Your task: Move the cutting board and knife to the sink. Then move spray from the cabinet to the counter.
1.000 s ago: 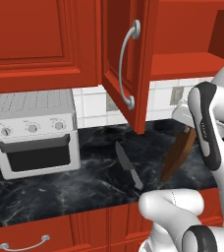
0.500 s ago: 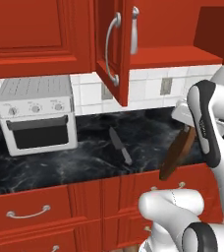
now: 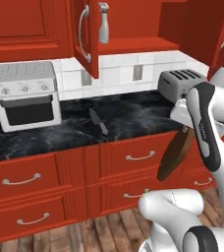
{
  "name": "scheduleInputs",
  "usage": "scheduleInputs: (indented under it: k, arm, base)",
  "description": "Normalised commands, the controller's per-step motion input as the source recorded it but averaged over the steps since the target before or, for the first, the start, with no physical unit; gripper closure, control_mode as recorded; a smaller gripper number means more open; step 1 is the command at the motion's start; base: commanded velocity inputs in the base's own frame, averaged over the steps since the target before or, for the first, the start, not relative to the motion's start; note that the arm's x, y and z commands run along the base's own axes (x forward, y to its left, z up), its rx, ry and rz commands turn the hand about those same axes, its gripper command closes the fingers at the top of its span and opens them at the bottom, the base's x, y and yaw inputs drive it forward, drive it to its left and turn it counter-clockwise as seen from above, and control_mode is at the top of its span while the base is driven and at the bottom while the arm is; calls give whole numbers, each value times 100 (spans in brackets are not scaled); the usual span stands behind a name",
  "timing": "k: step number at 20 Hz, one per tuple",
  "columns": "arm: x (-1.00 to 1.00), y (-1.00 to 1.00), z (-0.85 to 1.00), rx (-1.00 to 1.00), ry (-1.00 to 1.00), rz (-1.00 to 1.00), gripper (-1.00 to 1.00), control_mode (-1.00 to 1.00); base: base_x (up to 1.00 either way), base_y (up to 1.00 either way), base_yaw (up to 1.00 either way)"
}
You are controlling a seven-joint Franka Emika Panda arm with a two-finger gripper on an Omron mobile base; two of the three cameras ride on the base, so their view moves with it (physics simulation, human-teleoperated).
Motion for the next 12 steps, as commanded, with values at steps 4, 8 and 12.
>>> scheduleInputs:
  k: [4, 8, 12]
  arm:
    - [0, 0, 0, 0, 0, 0, 100, 100]
    - [0, 0, 0, 0, 0, 0, 100, 100]
    - [0, 0, 0, 0, 0, 0, 100, 100]
  base:
    - [-48, 23, -60]
    - [-35, 34, -69]
    - [-36, 31, -77]
